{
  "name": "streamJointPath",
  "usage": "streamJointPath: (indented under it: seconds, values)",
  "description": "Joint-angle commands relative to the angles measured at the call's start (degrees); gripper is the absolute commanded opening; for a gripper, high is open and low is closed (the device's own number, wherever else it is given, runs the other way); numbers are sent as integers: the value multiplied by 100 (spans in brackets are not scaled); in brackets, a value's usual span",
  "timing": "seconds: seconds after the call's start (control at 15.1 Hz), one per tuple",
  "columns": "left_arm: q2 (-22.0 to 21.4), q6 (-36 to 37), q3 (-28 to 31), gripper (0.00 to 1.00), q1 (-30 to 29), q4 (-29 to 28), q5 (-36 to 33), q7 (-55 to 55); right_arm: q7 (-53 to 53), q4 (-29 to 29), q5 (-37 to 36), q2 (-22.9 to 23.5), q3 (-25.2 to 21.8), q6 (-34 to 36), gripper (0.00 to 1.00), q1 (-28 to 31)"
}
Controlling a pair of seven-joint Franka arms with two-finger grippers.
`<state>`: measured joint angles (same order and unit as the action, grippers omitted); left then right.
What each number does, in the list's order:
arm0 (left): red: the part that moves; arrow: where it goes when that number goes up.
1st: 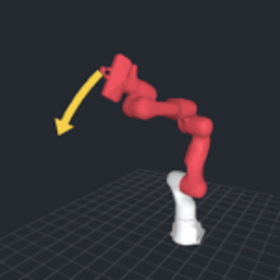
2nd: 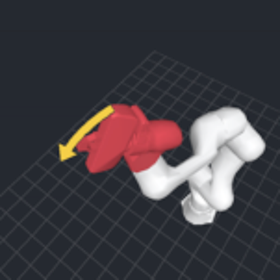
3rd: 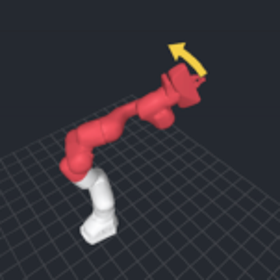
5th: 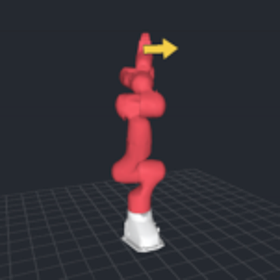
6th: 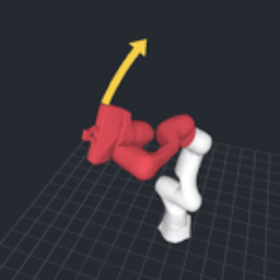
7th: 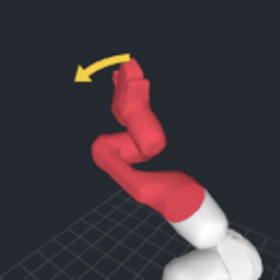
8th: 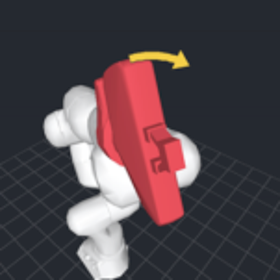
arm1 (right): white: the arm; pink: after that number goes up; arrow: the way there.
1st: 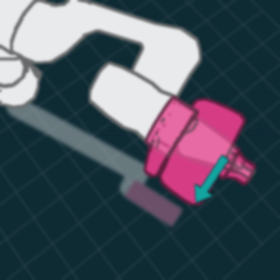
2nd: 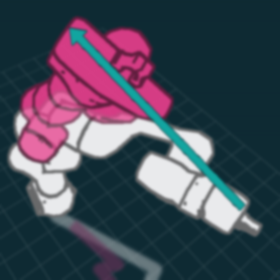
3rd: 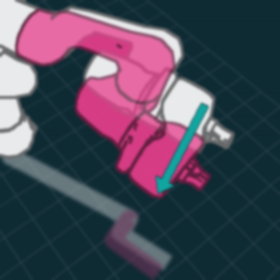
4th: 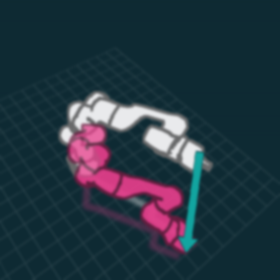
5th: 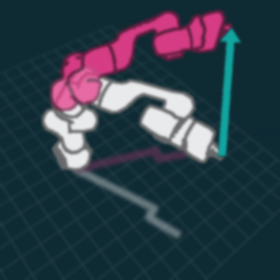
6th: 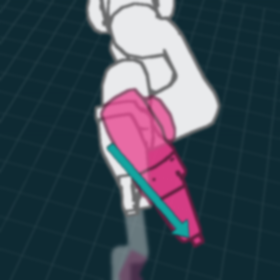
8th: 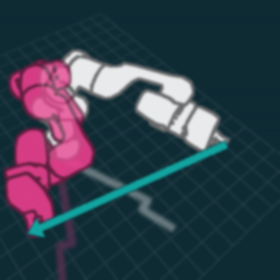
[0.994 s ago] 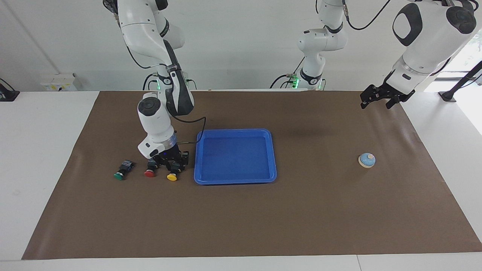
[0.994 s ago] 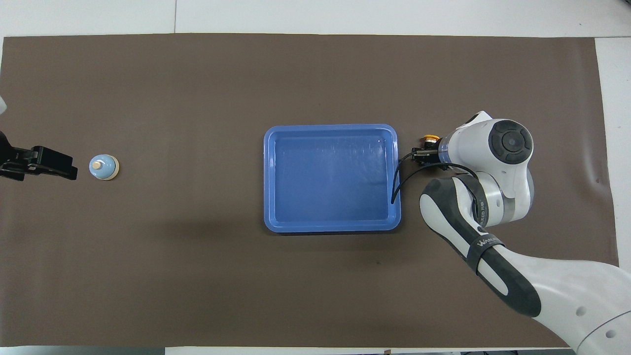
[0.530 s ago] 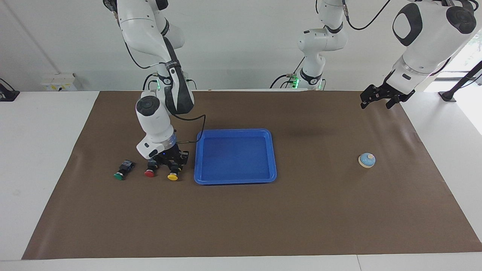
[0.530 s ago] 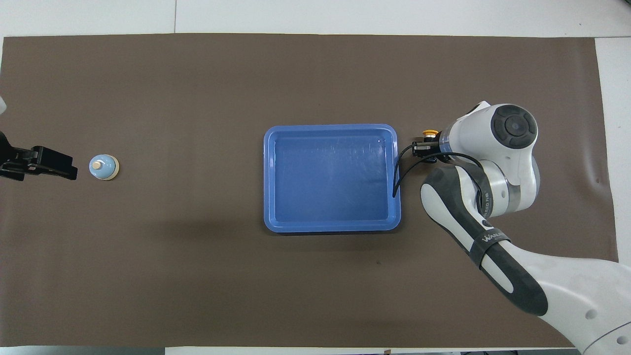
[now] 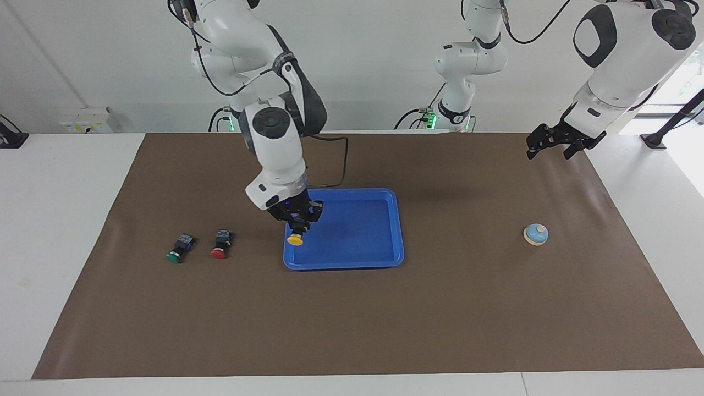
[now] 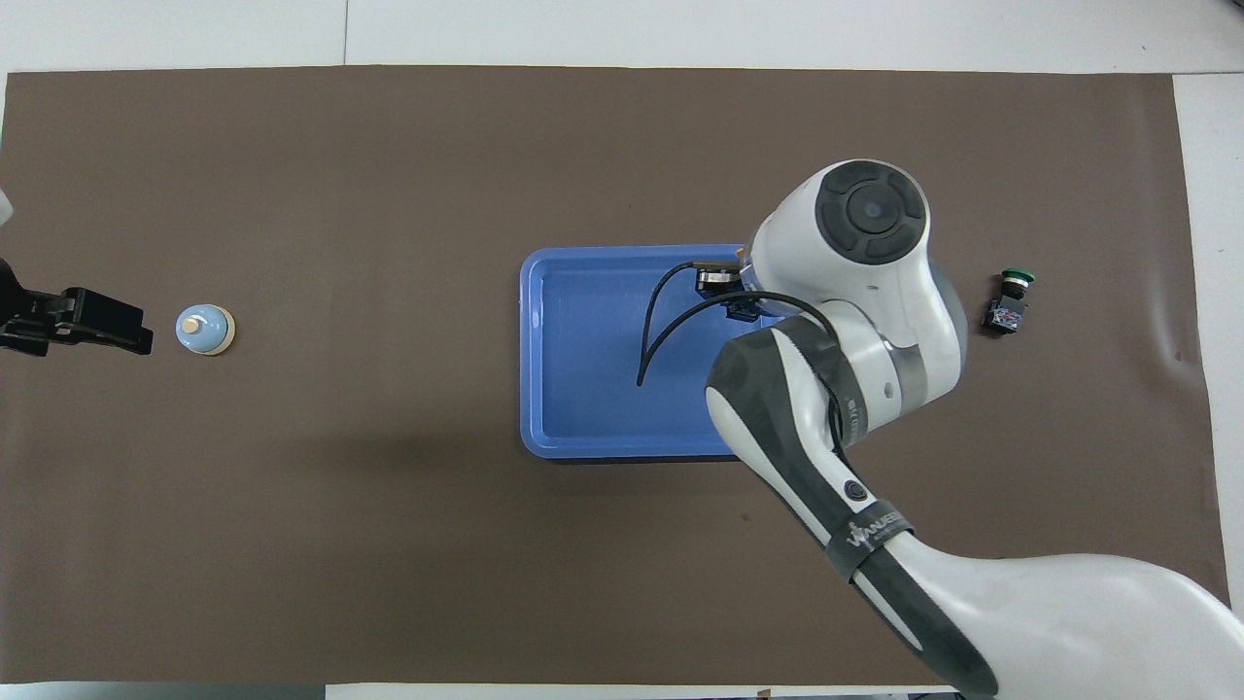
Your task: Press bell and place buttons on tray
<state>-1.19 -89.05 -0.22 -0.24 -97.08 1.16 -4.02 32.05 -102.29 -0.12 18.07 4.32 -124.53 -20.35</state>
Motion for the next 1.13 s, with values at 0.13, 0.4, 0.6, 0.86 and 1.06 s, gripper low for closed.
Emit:
streamJointPath:
  seconds: [0.13, 0.4, 0.6, 0.86, 1.06]
  values:
    - [-92, -16, 31, 100, 24, -83, -2, 68, 249, -642, -40, 241, -1, -1029, 0, 4]
    - [-92, -16, 31, 100, 24, -83, -2, 68, 599, -1055, -40, 241, -1, -1547, 0, -4]
    - [-92, -16, 31, 100, 24, -83, -2, 68, 829, -1047, -31, 232, -1, -1434, 42, 39]
    - [-92, -16, 31, 100, 24, -83, -2, 68, 821, -724, 12, 48, 8, -602, 100, 171]
    - [-92, -16, 31, 100, 33, -83, -2, 68, 663, 49, 12, -171, -1, 628, 100, 443]
